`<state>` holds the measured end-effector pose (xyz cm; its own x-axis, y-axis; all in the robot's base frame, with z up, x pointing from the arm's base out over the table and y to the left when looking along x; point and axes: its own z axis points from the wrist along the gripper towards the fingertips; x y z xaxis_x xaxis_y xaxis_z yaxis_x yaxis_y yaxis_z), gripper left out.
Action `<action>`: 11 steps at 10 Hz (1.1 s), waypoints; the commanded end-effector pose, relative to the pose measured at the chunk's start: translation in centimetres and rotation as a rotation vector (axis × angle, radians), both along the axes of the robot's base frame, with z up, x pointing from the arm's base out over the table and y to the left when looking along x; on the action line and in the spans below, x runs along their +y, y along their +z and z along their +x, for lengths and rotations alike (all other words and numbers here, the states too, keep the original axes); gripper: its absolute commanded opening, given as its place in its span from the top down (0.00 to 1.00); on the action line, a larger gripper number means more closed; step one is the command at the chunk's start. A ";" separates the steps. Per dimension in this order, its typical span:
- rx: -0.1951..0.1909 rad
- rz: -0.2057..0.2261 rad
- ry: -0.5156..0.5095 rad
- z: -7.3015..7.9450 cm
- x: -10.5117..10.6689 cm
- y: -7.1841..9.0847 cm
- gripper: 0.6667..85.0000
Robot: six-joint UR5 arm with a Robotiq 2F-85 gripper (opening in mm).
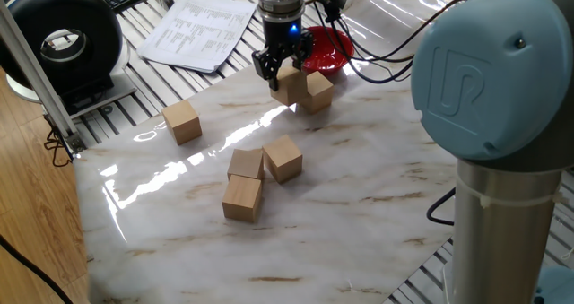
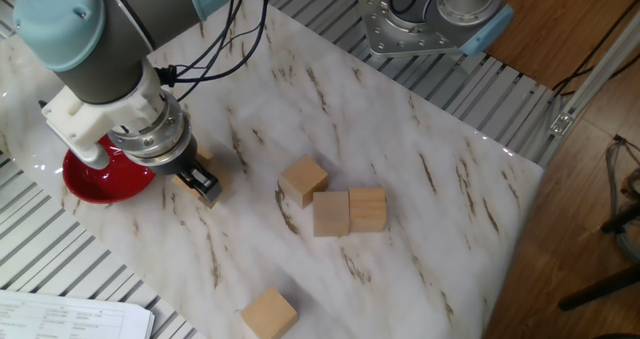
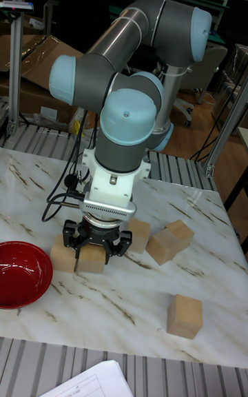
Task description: Stack the blocks into a pyramid shape
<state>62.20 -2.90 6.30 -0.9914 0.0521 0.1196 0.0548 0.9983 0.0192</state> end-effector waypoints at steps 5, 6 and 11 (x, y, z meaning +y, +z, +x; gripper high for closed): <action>-0.007 0.018 -0.002 0.4 0.2 -0.4 0.65; -0.007 0.018 -0.002 0.4 0.2 -0.4 0.65; 0.018 0.014 0.050 -0.5 -0.3 -0.3 0.53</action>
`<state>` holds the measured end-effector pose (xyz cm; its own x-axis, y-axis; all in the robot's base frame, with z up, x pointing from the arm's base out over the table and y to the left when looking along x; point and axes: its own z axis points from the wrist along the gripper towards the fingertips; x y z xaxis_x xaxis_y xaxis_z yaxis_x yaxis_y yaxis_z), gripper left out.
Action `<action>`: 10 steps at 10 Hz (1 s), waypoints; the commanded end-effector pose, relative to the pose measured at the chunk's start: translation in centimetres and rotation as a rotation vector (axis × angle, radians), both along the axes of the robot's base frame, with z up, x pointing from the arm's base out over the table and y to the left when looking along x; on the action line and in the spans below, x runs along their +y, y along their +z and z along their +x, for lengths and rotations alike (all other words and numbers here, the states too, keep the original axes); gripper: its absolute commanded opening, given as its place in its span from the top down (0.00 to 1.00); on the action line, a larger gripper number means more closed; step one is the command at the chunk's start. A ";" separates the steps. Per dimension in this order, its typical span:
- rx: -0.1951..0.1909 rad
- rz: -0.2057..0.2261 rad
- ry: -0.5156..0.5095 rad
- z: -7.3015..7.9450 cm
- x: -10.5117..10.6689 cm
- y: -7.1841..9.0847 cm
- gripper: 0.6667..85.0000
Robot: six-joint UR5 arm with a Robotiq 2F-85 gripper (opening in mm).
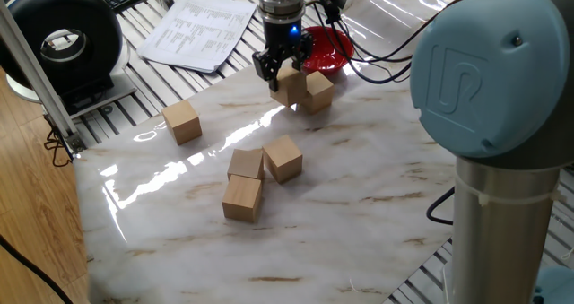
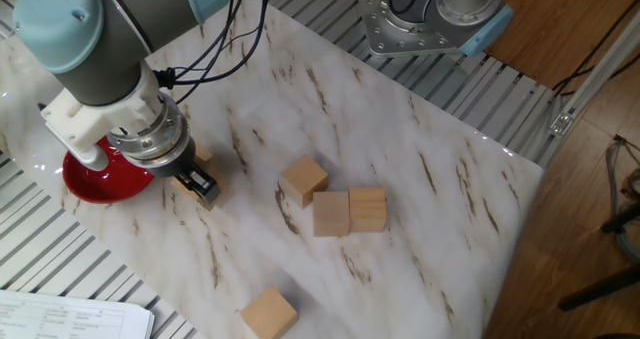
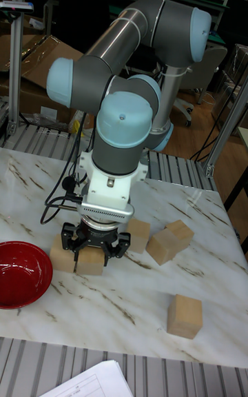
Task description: Stack the blocks into a pyramid shape
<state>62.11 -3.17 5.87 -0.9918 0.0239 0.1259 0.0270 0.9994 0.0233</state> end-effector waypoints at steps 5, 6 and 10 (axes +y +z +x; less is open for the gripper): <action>0.026 0.008 0.051 -0.9 -0.3 0.1 0.43; 0.025 0.015 0.050 -0.9 -0.1 0.1 0.42; -0.003 0.019 0.066 0.1 0.3 0.3 0.30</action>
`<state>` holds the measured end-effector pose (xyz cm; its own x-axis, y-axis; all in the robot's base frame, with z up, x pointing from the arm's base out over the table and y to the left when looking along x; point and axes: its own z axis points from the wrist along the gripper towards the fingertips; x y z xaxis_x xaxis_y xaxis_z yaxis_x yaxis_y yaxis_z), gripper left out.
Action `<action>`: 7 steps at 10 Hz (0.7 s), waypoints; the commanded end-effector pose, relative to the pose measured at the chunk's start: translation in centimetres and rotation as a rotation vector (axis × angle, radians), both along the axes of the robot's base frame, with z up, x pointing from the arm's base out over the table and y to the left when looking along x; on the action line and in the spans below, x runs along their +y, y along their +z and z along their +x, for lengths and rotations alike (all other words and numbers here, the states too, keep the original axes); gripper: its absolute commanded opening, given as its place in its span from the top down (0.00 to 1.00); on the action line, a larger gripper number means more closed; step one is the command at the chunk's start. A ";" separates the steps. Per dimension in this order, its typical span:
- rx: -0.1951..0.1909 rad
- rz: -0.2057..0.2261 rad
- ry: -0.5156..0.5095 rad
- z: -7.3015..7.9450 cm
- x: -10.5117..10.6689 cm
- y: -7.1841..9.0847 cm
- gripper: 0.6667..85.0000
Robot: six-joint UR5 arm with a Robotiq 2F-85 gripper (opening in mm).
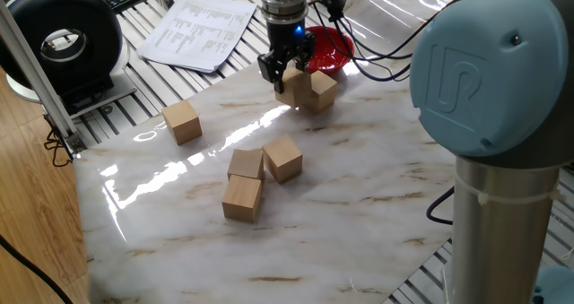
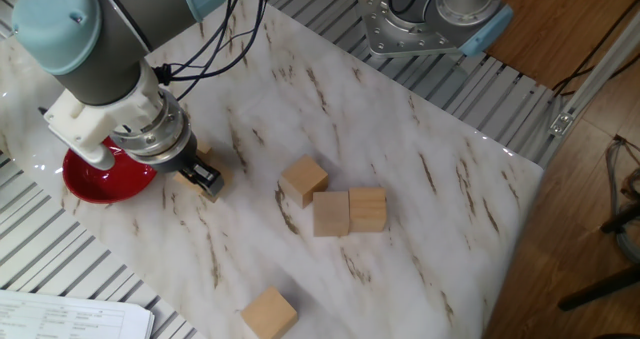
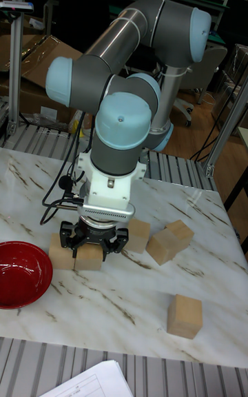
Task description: Stack the blocks into a pyramid shape
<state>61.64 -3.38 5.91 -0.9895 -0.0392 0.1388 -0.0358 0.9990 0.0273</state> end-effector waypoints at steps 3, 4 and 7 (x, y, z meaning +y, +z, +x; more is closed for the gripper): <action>-0.012 0.010 0.006 0.6 0.6 0.4 0.29; -0.009 0.009 0.009 0.5 0.5 0.4 0.30; 0.005 0.010 -0.015 0.1 1.7 1.5 0.30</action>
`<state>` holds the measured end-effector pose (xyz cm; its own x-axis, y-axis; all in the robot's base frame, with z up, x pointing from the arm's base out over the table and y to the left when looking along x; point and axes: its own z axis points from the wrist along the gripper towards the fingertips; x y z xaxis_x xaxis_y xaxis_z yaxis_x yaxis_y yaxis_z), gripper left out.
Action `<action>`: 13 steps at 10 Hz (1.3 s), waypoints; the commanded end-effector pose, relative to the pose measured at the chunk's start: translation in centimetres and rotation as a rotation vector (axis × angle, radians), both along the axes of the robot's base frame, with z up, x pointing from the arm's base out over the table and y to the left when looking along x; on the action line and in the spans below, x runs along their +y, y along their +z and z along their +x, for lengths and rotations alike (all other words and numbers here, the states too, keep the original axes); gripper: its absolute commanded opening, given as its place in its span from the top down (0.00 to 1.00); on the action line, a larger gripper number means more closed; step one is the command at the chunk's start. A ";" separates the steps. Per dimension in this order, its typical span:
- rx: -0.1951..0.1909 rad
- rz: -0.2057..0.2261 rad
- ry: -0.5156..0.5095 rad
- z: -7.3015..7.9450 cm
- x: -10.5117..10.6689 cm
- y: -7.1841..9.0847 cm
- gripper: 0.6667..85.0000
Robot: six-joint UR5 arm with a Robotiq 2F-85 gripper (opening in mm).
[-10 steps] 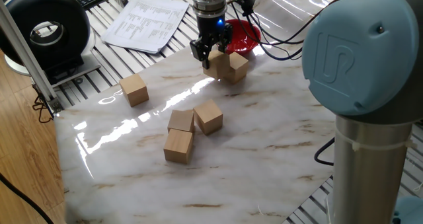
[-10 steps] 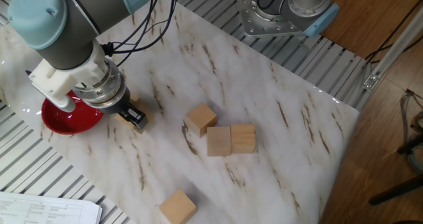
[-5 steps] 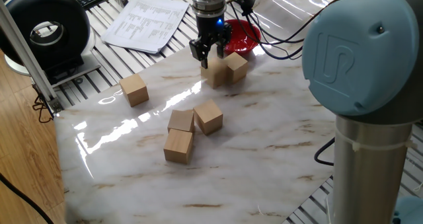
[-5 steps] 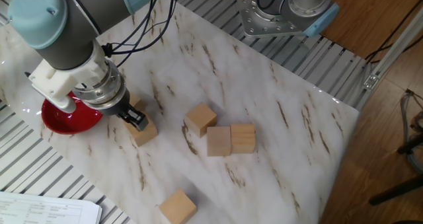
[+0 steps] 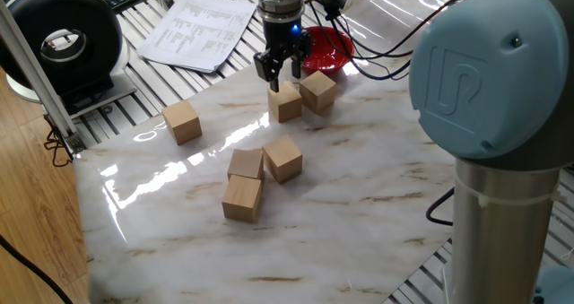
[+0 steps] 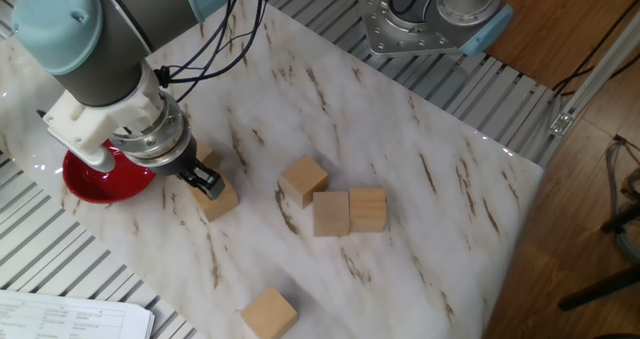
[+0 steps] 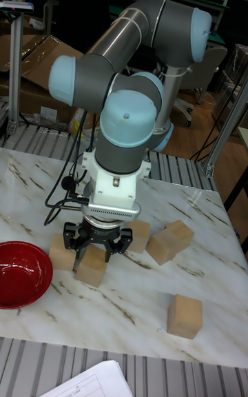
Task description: Stack the blocks into a pyramid shape
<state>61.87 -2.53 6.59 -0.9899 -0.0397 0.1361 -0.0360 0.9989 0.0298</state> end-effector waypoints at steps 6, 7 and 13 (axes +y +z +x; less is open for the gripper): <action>-0.150 -0.161 -0.236 6.0 2.1 2.9 0.98; -0.149 -0.115 -0.270 6.1 3.4 2.7 0.99; -0.167 -0.008 -0.327 8.5 6.4 0.8 0.99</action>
<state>69.13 2.79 8.11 -0.9642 0.2646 -0.0190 0.2647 0.9643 -0.0043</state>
